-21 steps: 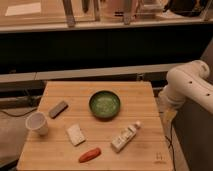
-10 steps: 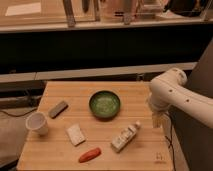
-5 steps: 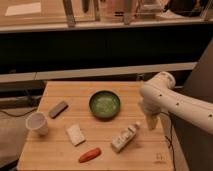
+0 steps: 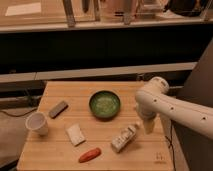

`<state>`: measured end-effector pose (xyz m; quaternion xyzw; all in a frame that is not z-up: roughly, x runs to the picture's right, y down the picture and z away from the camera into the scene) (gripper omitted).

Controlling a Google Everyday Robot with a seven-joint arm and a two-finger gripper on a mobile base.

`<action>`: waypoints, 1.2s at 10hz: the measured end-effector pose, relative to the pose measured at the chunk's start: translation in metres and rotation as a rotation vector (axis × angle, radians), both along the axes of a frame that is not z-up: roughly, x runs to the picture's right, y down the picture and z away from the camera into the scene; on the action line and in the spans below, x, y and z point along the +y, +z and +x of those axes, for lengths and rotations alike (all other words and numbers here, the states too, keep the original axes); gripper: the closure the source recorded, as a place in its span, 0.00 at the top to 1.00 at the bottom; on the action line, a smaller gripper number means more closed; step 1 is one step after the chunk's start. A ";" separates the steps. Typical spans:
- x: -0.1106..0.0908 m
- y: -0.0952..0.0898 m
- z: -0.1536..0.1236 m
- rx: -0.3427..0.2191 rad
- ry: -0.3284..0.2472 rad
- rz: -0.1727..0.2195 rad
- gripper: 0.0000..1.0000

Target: Place the bottle in the ceramic bowl

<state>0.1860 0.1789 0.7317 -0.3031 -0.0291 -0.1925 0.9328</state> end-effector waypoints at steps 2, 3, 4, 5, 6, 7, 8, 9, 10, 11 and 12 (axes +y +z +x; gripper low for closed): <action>0.015 0.008 -0.009 -0.032 -0.048 -0.009 0.80; 0.019 0.010 -0.012 -0.042 -0.062 -0.009 0.80; 0.026 0.014 -0.016 -0.058 -0.088 -0.011 0.80; 0.030 0.016 -0.019 -0.067 -0.100 -0.012 0.80; 0.034 0.019 -0.021 -0.076 -0.109 -0.013 0.80; 0.041 0.025 -0.023 -0.085 -0.116 -0.015 0.80; 0.046 0.029 -0.024 -0.094 -0.122 -0.016 0.80; 0.050 0.032 -0.026 -0.106 -0.129 -0.018 0.80; 0.056 0.036 -0.028 -0.120 -0.138 -0.021 0.80; 0.060 0.040 -0.029 -0.127 -0.140 -0.021 0.80; 0.061 0.040 -0.029 -0.128 -0.137 -0.020 0.80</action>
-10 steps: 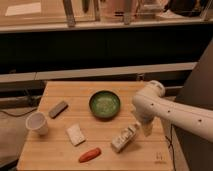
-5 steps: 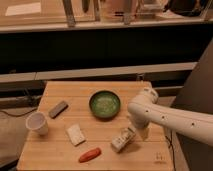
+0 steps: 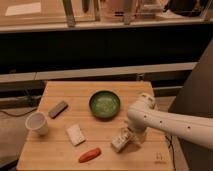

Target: Place the bottle in the ceramic bowl

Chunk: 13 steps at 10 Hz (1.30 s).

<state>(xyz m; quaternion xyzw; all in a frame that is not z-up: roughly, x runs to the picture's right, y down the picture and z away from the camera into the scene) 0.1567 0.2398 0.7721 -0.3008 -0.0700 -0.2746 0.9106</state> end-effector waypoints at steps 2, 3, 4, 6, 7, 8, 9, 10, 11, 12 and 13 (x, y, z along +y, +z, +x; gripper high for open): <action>0.008 0.009 -0.006 -0.012 0.004 0.000 0.80; 0.012 0.012 -0.007 -0.016 0.003 0.003 0.80; 0.015 0.014 -0.007 -0.018 0.007 0.001 0.80; 0.017 0.017 -0.009 -0.030 0.009 -0.001 0.80; 0.019 0.017 -0.010 -0.032 0.009 -0.001 0.80; 0.020 0.018 -0.011 -0.034 0.010 0.001 0.77; 0.021 0.019 -0.012 -0.036 0.011 0.001 0.77; 0.022 0.021 -0.015 -0.040 0.011 0.002 0.78; 0.023 0.022 -0.017 -0.044 0.012 0.002 0.78; 0.024 0.023 -0.017 -0.046 0.014 0.002 0.78; 0.024 0.023 -0.017 -0.046 0.016 0.003 0.76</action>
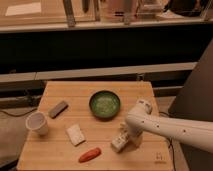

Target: Place the bottle in the ceramic bowl

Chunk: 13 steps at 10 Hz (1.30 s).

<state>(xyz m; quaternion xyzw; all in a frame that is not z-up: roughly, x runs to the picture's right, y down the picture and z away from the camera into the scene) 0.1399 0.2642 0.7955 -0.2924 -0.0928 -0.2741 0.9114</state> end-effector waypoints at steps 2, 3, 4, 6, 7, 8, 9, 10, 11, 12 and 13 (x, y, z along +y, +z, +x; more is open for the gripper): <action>0.001 0.001 -0.002 -0.005 0.003 0.002 0.58; 0.001 0.002 -0.002 -0.005 0.005 0.003 0.48; 0.001 0.002 -0.003 -0.006 0.004 0.003 0.39; 0.002 0.003 -0.004 -0.009 0.006 0.004 0.23; 0.002 0.004 -0.004 -0.008 0.008 0.006 0.17; -0.004 0.003 -0.004 -0.001 0.016 0.012 0.05; -0.020 0.003 -0.002 0.004 0.016 0.030 0.01; -0.037 0.001 -0.003 0.009 0.016 0.042 0.01; -0.044 0.000 -0.003 0.010 0.020 0.047 0.01; -0.046 -0.001 -0.001 0.016 0.022 0.048 0.01; -0.048 -0.001 0.000 0.021 0.023 0.051 0.01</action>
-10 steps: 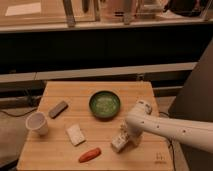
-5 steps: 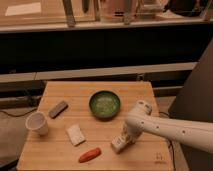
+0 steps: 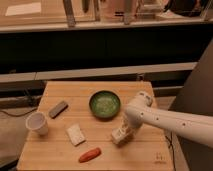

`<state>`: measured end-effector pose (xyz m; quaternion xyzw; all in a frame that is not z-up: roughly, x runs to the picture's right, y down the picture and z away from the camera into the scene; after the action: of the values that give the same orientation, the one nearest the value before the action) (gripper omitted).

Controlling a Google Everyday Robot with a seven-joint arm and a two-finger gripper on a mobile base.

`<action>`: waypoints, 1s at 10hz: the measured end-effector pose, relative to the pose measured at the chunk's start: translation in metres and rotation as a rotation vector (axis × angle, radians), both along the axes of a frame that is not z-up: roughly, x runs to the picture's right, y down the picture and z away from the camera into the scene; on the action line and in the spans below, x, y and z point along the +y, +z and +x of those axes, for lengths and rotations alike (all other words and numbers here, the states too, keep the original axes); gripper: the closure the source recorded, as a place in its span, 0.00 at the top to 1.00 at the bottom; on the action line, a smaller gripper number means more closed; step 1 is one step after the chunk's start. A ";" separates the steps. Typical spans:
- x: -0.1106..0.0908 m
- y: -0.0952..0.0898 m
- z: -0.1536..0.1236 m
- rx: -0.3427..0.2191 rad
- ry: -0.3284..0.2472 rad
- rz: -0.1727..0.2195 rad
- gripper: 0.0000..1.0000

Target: Place the bottle in the ceramic bowl

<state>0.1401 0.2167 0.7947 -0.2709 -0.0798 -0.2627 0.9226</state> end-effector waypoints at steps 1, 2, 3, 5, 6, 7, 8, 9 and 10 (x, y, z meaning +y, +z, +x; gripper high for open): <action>-0.005 0.002 -0.002 0.002 -0.001 0.005 0.01; -0.020 0.004 -0.006 0.004 -0.006 0.017 0.01; -0.030 0.004 -0.010 0.004 -0.010 0.021 0.01; -0.046 0.004 -0.012 0.018 -0.012 0.028 0.01; -0.051 0.006 -0.012 0.021 -0.008 0.034 0.01; -0.058 0.008 -0.014 0.023 -0.011 0.041 0.01; -0.066 0.010 -0.018 0.019 -0.019 0.048 0.01; -0.075 0.012 -0.023 0.016 -0.027 0.054 0.01; -0.080 0.011 -0.024 0.020 -0.035 0.051 0.01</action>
<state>0.1160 0.1372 0.8060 -0.2511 -0.0588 -0.2780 0.9253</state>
